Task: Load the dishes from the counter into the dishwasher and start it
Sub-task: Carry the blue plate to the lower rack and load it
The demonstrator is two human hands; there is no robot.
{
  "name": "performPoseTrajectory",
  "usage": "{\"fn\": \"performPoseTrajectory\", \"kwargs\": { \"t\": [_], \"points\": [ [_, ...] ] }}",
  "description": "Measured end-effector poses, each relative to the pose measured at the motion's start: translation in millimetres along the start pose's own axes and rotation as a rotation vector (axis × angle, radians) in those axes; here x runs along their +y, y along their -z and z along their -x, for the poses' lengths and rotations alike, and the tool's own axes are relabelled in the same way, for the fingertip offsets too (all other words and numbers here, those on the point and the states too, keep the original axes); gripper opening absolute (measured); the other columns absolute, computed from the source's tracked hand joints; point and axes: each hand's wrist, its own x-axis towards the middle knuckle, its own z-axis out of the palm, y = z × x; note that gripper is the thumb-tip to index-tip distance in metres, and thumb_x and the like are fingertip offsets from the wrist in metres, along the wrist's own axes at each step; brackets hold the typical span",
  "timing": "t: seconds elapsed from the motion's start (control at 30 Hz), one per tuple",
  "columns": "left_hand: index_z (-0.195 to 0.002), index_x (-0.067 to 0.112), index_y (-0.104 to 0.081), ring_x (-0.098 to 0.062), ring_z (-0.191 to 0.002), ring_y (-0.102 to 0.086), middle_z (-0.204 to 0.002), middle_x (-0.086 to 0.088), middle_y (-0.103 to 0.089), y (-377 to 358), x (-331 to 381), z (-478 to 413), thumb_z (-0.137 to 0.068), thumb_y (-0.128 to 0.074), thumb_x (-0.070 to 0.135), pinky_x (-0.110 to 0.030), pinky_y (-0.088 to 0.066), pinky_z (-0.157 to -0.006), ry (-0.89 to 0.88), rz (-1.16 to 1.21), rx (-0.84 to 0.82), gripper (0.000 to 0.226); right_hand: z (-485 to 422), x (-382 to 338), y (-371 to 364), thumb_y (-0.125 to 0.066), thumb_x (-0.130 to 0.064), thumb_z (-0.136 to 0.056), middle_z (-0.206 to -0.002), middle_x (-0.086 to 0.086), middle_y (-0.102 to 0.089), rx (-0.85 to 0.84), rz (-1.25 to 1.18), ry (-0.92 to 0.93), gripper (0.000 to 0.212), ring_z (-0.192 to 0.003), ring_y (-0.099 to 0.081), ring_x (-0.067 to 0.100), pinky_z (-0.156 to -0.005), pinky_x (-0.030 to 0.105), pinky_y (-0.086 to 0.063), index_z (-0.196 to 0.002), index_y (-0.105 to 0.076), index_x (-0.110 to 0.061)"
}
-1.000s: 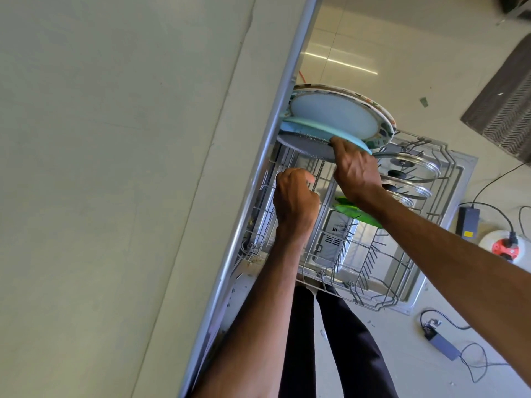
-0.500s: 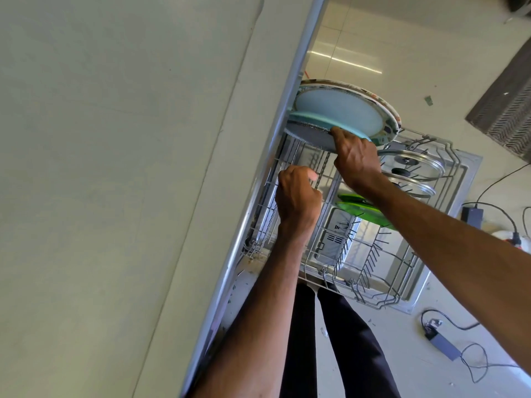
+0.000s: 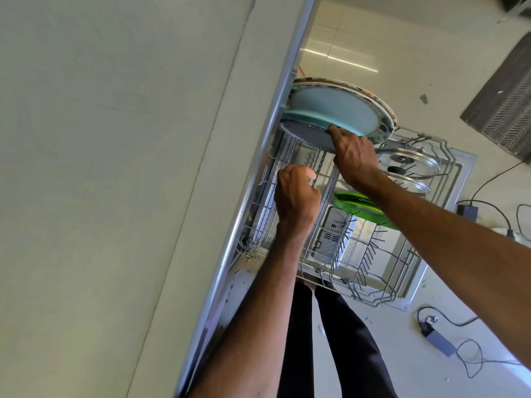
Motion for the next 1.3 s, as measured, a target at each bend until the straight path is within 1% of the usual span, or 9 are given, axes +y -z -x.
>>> {"fn": "performPoseTrajectory", "kwargs": {
  "t": [0.27,0.4,0.53,0.67,0.83,0.97,1.03,1.13,1.3],
  "points": [
    [-0.103,0.015,-0.069,-0.019,-0.094,-0.064,-0.116,-0.004,-0.067,4,-3,0,-0.085,-0.065,-0.003,-0.034,-0.058,-0.070,0.009,0.002,-0.020,0.026,2,-5,-9,-0.051,0.008,-0.086,-0.122,0.031,-0.062,0.034,0.007,-0.019,0.061,-0.096,-0.063,0.047,-0.073,0.049,-0.044,-0.146,-0.039,0.004],
    [-0.104,0.015,-0.070,-0.018,-0.099,-0.064,-0.117,-0.003,-0.068,5,0,1,-0.085,-0.065,-0.004,-0.029,-0.057,-0.071,0.010,-0.014,-0.010,0.027,-1,-3,-10,-0.049,0.008,-0.087,-0.121,0.030,-0.063,0.035,0.011,-0.008,0.059,-0.094,-0.063,0.047,-0.067,0.041,-0.032,-0.145,-0.040,0.003],
    [-0.102,0.014,-0.071,-0.018,-0.094,-0.064,-0.112,-0.004,-0.069,5,1,-3,-0.084,-0.066,-0.007,-0.029,-0.057,-0.067,0.019,-0.007,0.002,0.028,-11,-2,-18,-0.047,0.007,-0.093,-0.107,0.029,-0.067,0.009,0.030,-0.010,0.044,-0.087,-0.065,0.045,-0.065,0.041,-0.036,-0.136,-0.052,0.000],
    [-0.100,0.014,-0.071,-0.016,-0.089,-0.066,-0.110,-0.004,-0.070,4,-1,-6,-0.084,-0.067,-0.005,-0.028,-0.058,-0.062,0.023,0.007,0.006,0.025,-27,0,-15,-0.050,-0.002,-0.099,-0.107,0.027,-0.065,-0.136,0.107,-0.098,0.023,-0.096,-0.065,0.044,-0.073,0.045,-0.049,-0.117,-0.063,-0.001],
    [-0.103,0.015,-0.071,-0.016,-0.083,-0.066,-0.111,-0.004,-0.070,3,-3,-4,-0.085,-0.064,-0.006,-0.030,-0.057,-0.058,0.042,0.003,0.003,0.029,-44,-1,-8,-0.050,-0.017,-0.104,-0.102,0.022,-0.068,-0.146,0.219,-0.035,0.023,-0.088,-0.068,0.041,-0.062,0.041,-0.043,-0.112,-0.066,-0.003],
    [-0.101,0.016,-0.072,-0.016,-0.088,-0.065,-0.110,-0.003,-0.070,5,0,-3,-0.085,-0.064,-0.007,-0.029,-0.057,-0.062,0.046,-0.007,-0.002,0.029,-22,9,-18,-0.057,0.001,-0.094,-0.093,0.029,-0.066,-0.076,0.152,-0.013,0.010,-0.080,-0.067,0.045,-0.059,0.042,-0.045,-0.102,-0.063,0.004],
    [-0.099,0.016,-0.072,-0.017,-0.086,-0.065,-0.108,-0.003,-0.071,7,2,-2,-0.085,-0.064,-0.007,-0.031,-0.057,-0.061,0.037,-0.010,-0.004,0.028,-6,12,-31,-0.062,0.011,-0.082,-0.089,0.034,-0.063,-0.033,0.104,-0.016,0.022,-0.073,-0.064,0.046,-0.057,0.043,-0.051,-0.104,-0.059,0.012],
    [-0.100,0.014,-0.071,-0.019,-0.087,-0.065,-0.110,-0.004,-0.070,10,6,-2,-0.084,-0.068,-0.003,-0.033,-0.057,-0.062,0.039,0.003,-0.022,0.024,8,14,-55,-0.059,0.012,-0.078,-0.104,0.035,-0.060,0.014,0.030,-0.053,0.052,-0.079,-0.062,0.047,-0.058,0.047,-0.052,-0.128,-0.046,0.016],
    [-0.108,0.015,-0.069,-0.019,-0.087,-0.065,-0.121,-0.006,-0.067,11,8,2,-0.085,-0.066,-0.003,-0.024,-0.047,-0.056,0.044,0.007,-0.067,0.030,30,22,-82,-0.052,0.010,-0.083,-0.098,0.027,-0.063,0.065,-0.203,-0.293,0.045,-0.081,-0.060,0.044,-0.068,0.055,-0.054,-0.126,-0.047,0.002]
  ]
}}
